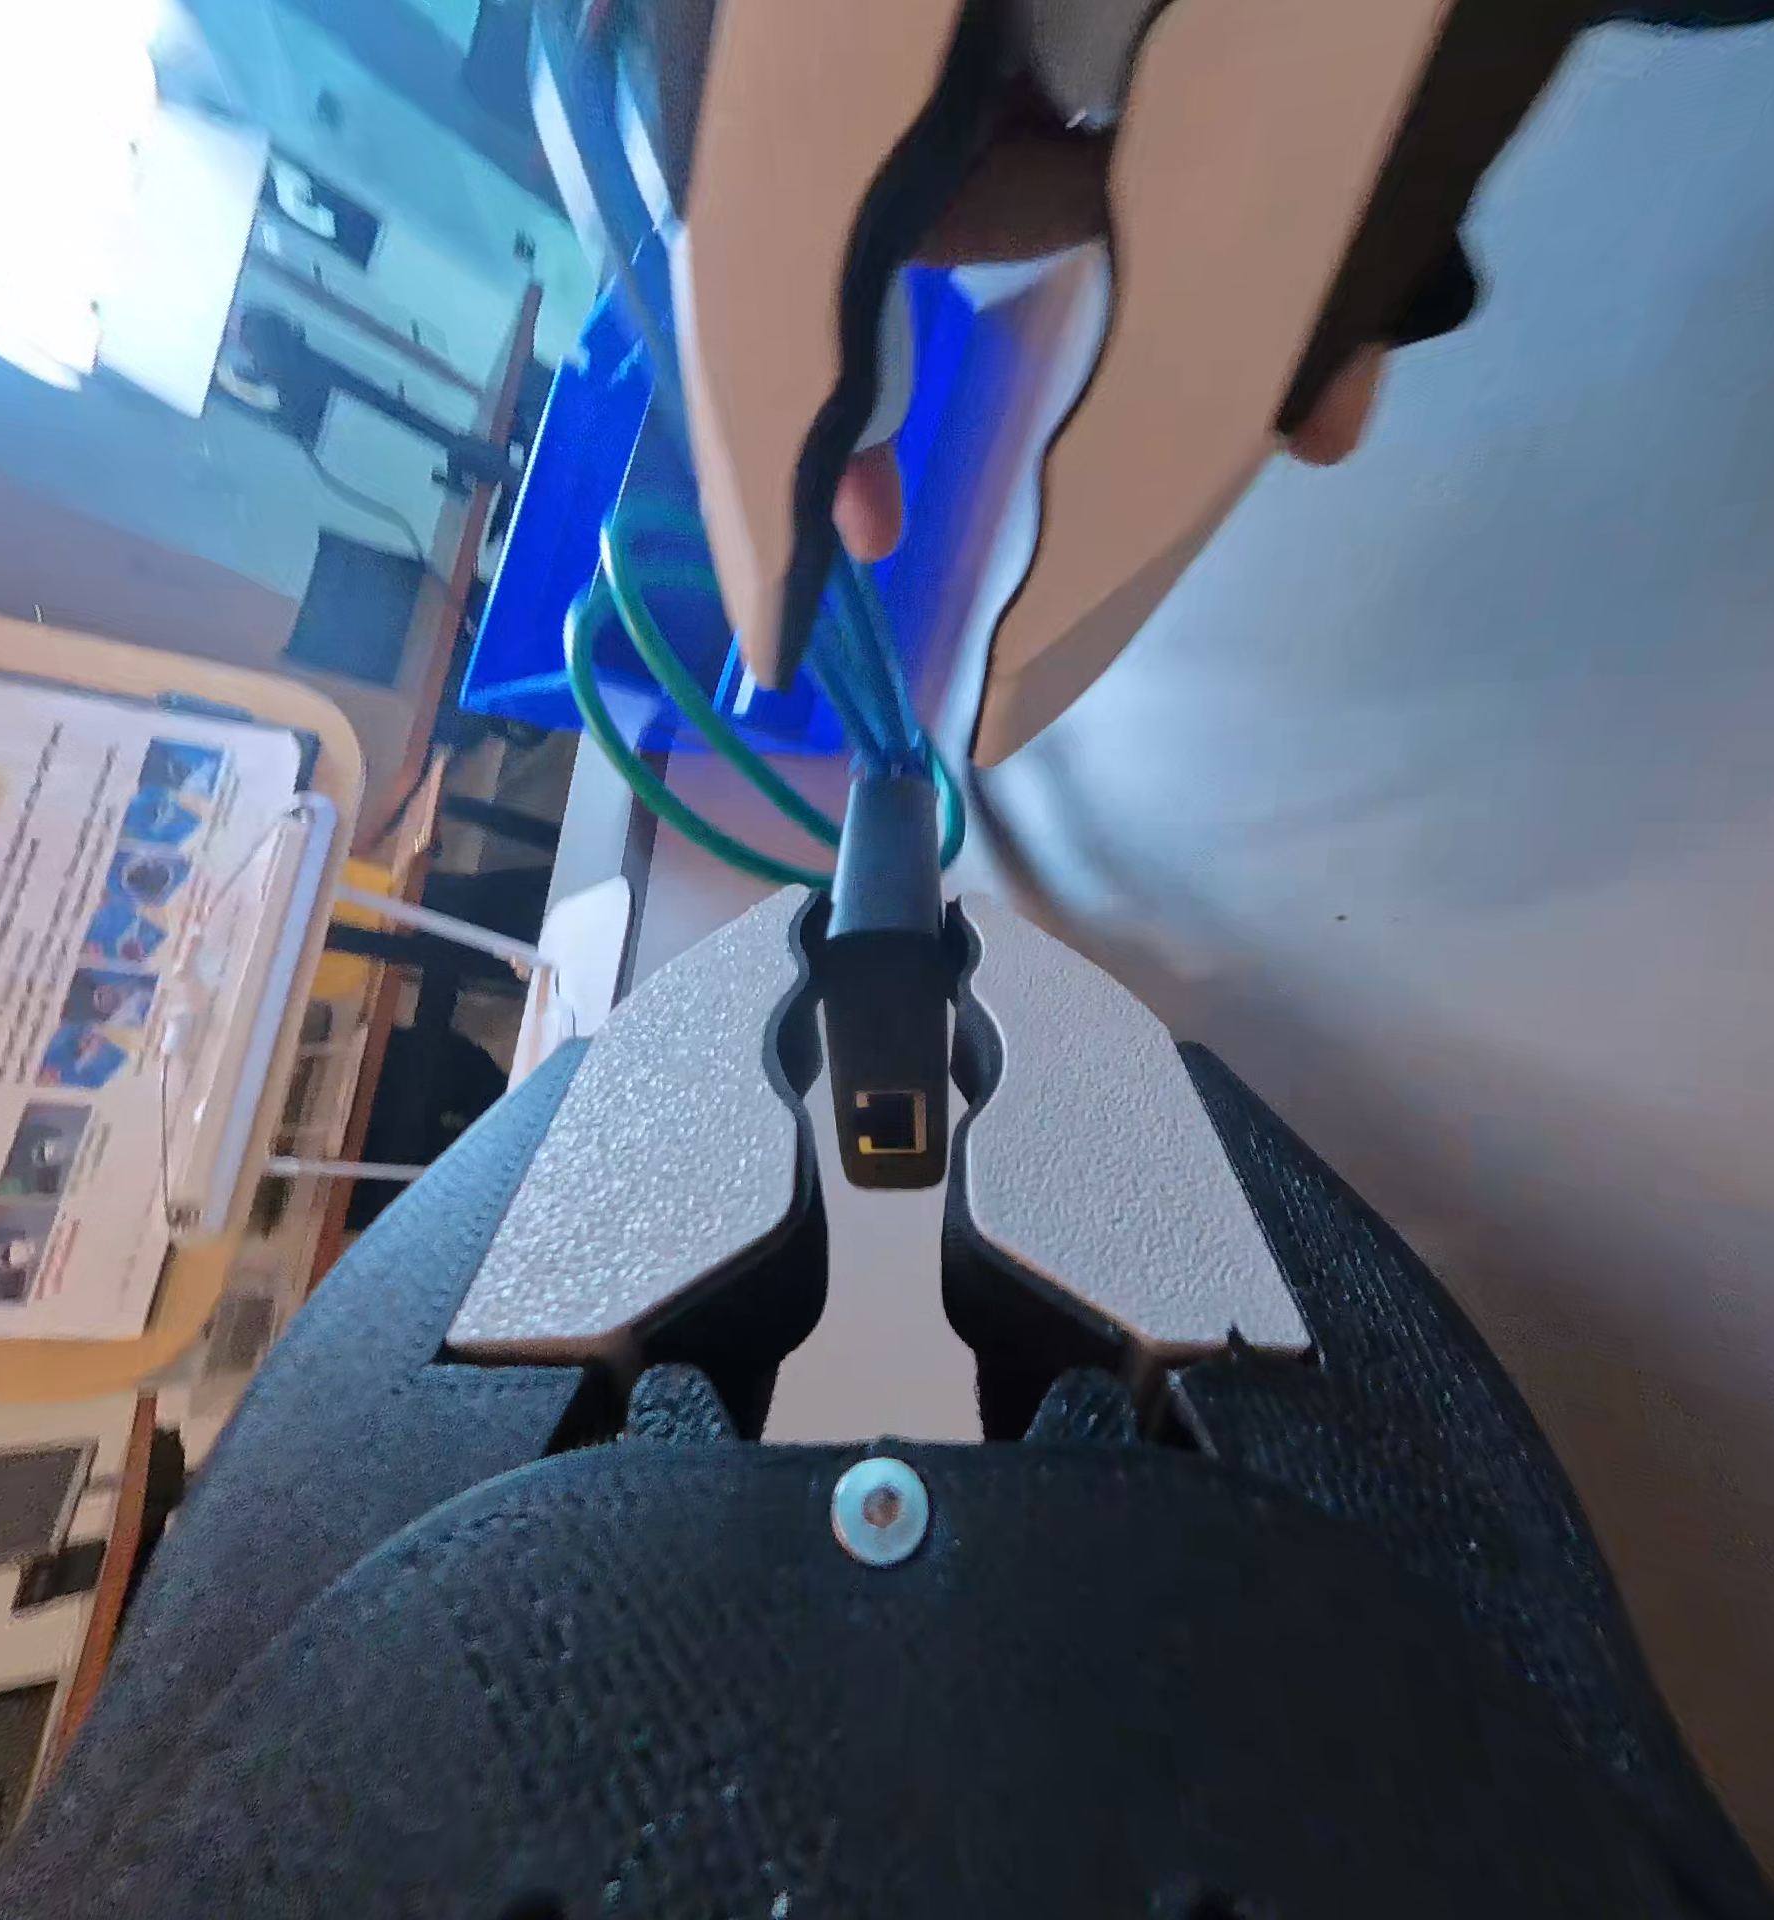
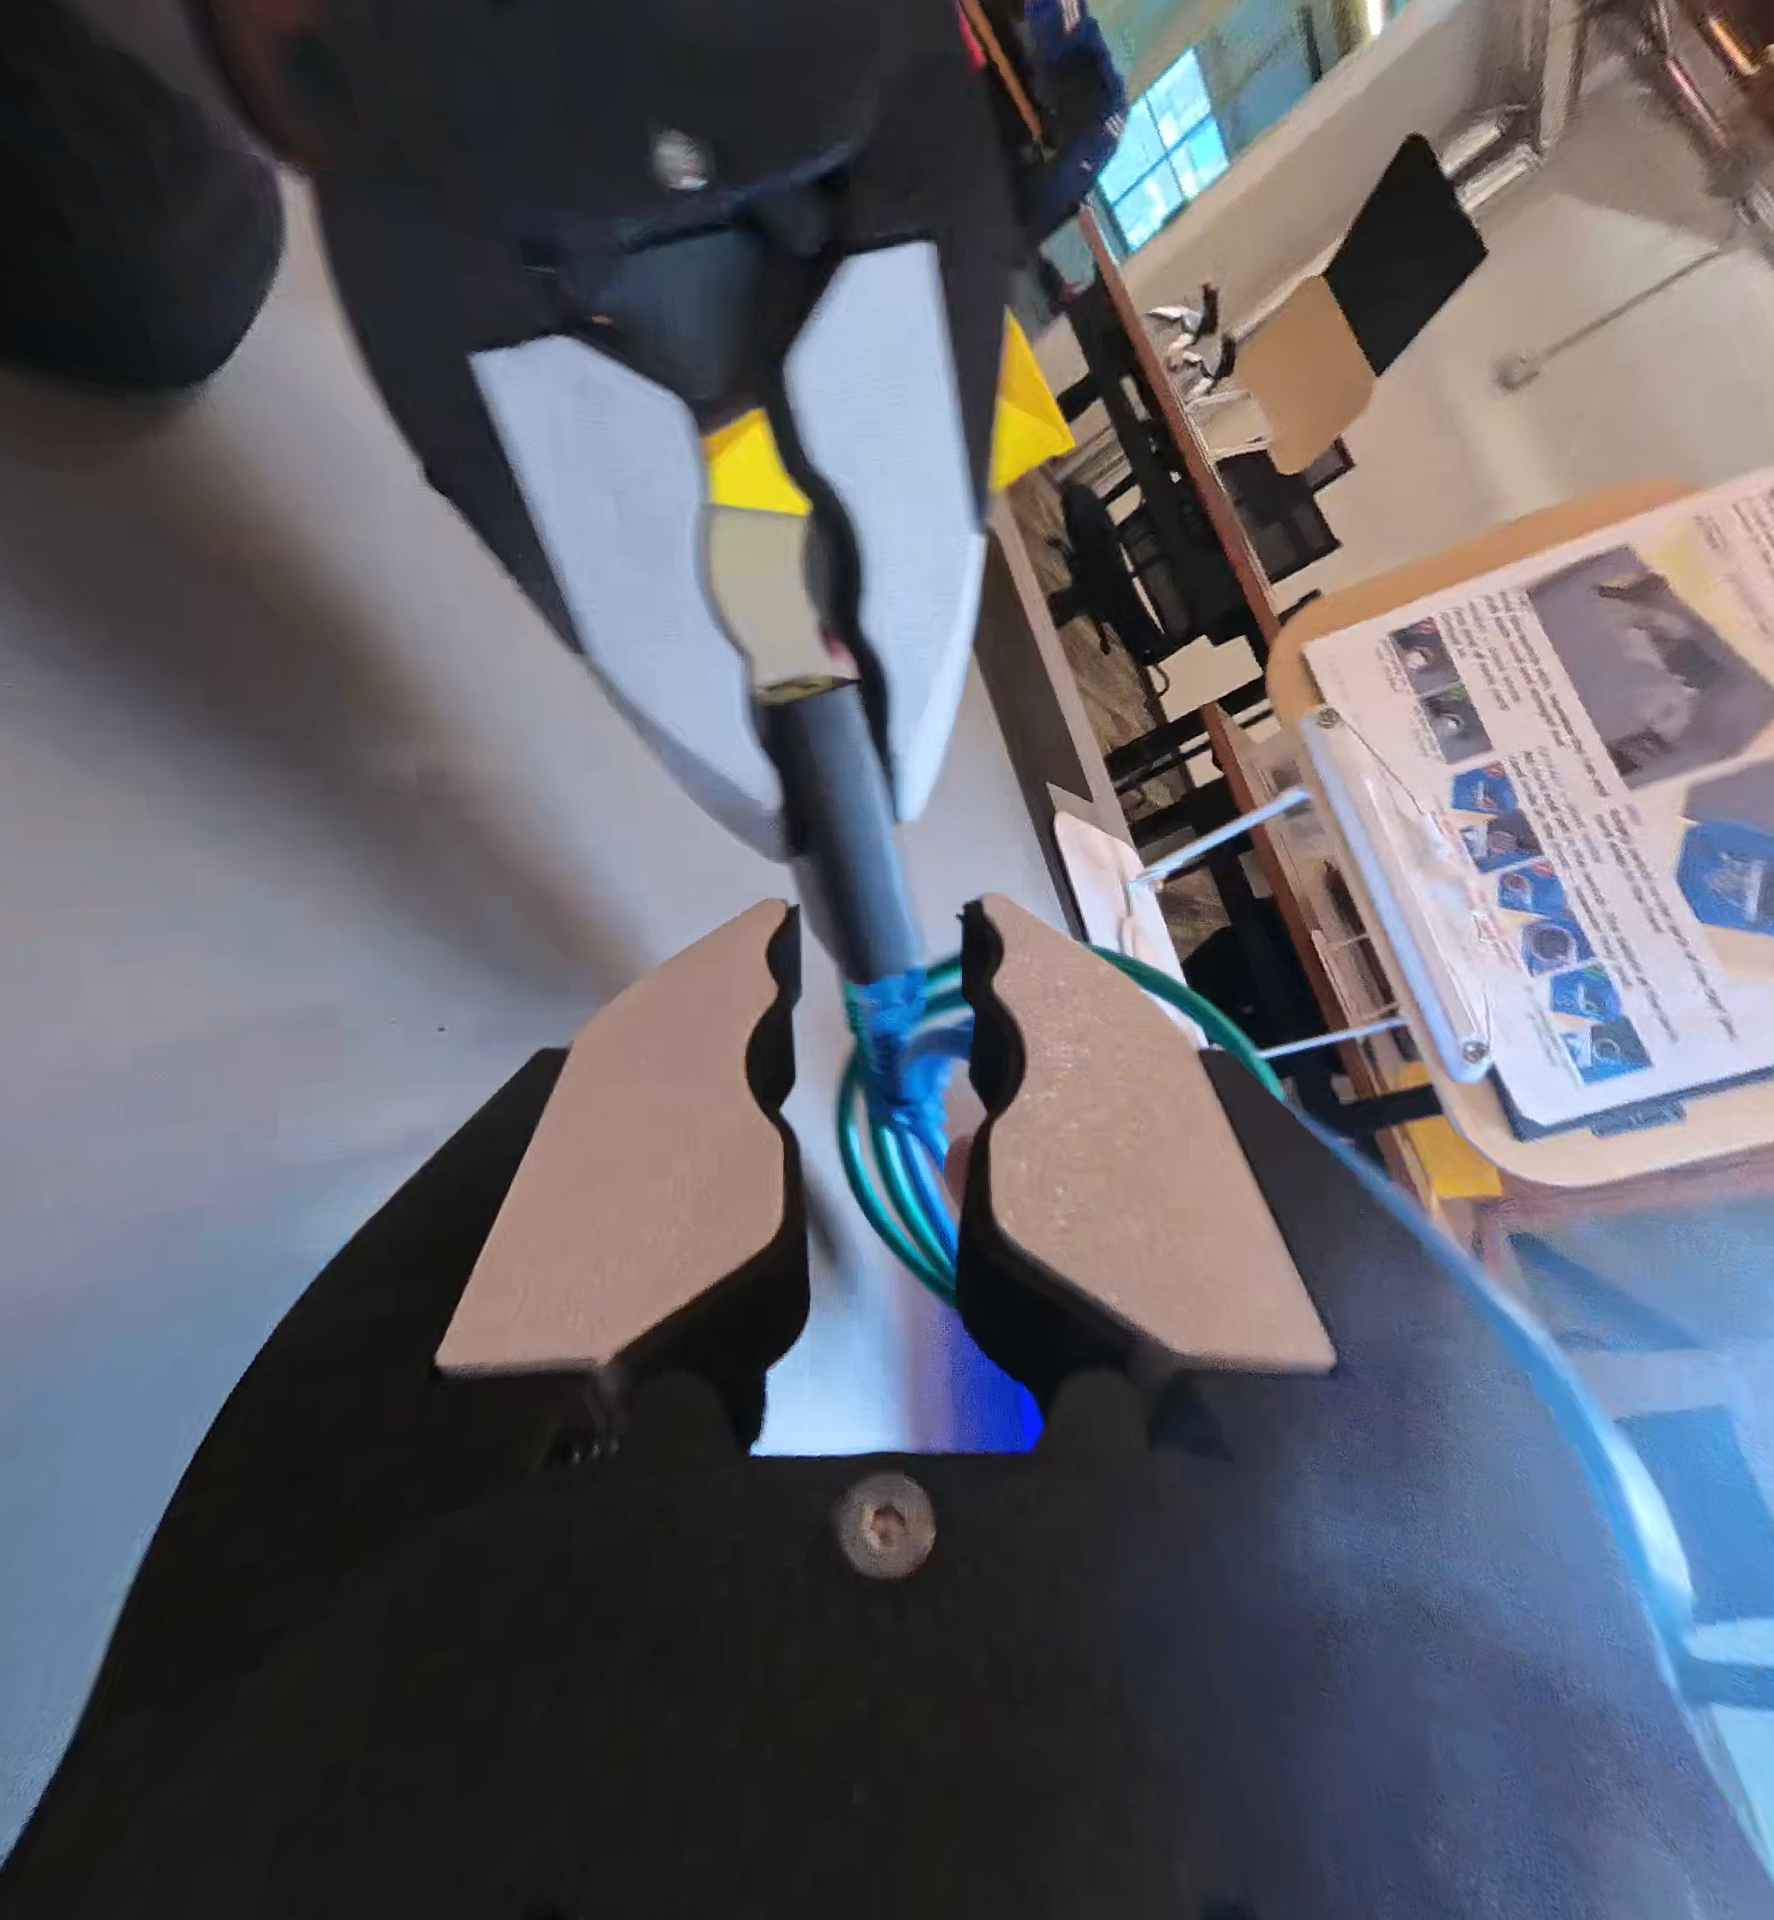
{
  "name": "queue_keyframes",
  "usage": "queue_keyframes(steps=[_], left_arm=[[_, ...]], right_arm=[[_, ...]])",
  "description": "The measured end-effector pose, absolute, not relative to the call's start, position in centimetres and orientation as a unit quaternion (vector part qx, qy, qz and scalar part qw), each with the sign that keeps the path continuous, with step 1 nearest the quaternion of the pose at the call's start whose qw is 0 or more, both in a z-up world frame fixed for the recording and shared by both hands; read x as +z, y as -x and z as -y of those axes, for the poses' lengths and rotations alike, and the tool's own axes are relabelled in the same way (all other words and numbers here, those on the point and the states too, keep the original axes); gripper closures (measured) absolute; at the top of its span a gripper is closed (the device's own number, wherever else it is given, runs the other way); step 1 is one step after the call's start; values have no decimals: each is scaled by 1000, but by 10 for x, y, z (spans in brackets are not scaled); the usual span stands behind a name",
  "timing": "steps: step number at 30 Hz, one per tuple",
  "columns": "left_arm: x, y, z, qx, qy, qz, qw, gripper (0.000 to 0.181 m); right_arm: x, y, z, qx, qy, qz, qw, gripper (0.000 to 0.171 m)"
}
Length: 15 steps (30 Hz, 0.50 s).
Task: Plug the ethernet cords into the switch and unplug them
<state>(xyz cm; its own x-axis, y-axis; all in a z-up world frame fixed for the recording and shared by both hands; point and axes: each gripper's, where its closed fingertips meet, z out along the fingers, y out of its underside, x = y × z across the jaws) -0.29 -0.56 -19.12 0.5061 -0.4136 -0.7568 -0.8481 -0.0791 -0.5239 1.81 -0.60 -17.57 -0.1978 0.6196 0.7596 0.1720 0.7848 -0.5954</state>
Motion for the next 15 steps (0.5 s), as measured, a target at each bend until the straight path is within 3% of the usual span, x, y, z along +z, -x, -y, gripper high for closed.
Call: queue_keyframes(steps=[1,3,15], left_arm=[[-191,-2,7,209,693,-460,514,160],[-190,-11,9,210,672,-484,520,160],[-168,-67,40,135,569,-557,590,160]], right_arm=[[-176,-20,2,191,269,752,570,137],[-187,-22,1,179,270,770,549,125],[-203,-21,28,216,183,789,546,136]])
